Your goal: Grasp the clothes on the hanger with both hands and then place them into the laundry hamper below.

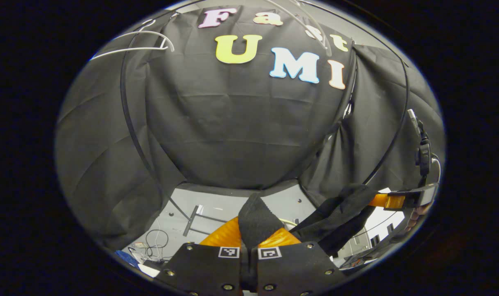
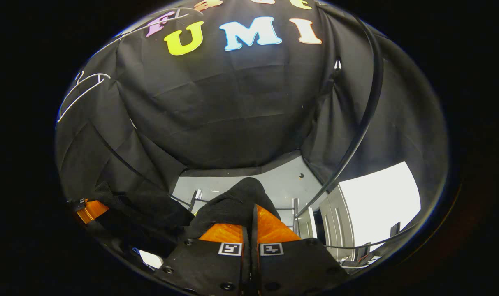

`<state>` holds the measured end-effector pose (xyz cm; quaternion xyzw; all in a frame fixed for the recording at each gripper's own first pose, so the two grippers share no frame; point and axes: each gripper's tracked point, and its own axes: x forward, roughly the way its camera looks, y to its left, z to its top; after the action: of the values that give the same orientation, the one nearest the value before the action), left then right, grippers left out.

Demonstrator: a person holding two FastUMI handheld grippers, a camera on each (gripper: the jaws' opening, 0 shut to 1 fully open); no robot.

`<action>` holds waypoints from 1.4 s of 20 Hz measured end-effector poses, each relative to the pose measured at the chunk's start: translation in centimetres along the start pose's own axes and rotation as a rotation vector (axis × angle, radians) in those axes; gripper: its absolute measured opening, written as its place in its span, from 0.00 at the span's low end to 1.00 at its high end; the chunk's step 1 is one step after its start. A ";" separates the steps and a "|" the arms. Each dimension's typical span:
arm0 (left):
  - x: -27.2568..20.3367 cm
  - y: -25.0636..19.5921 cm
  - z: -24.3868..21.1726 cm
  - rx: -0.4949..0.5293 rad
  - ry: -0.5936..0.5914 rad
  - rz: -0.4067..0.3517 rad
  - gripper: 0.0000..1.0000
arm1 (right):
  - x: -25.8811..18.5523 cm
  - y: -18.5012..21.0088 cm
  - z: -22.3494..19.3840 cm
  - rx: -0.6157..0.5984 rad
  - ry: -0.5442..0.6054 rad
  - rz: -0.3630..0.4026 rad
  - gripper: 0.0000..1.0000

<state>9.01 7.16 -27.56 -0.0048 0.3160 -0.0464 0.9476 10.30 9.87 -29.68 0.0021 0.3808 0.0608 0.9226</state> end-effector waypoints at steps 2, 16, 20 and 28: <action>1.2 0.2 -1.3 0.000 0.023 -0.003 0.00 | 1.0 0.1 -0.6 -0.005 0.027 -0.006 0.03; 6.5 2.5 -5.1 0.048 0.132 -0.008 0.03 | 3.9 1.2 -5.3 0.050 0.164 -0.016 0.10; 7.4 2.3 -8.2 0.042 0.224 -0.016 0.07 | 4.0 1.6 -7.2 0.051 0.240 0.024 0.20; 6.2 3.3 -10.3 -0.004 0.253 0.035 0.81 | 2.5 0.1 -8.0 0.074 0.232 0.016 0.89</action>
<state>8.06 10.07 -39.70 0.0044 0.4330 -0.0296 0.9009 6.44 9.96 -37.15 0.0321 0.4870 0.0539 0.8711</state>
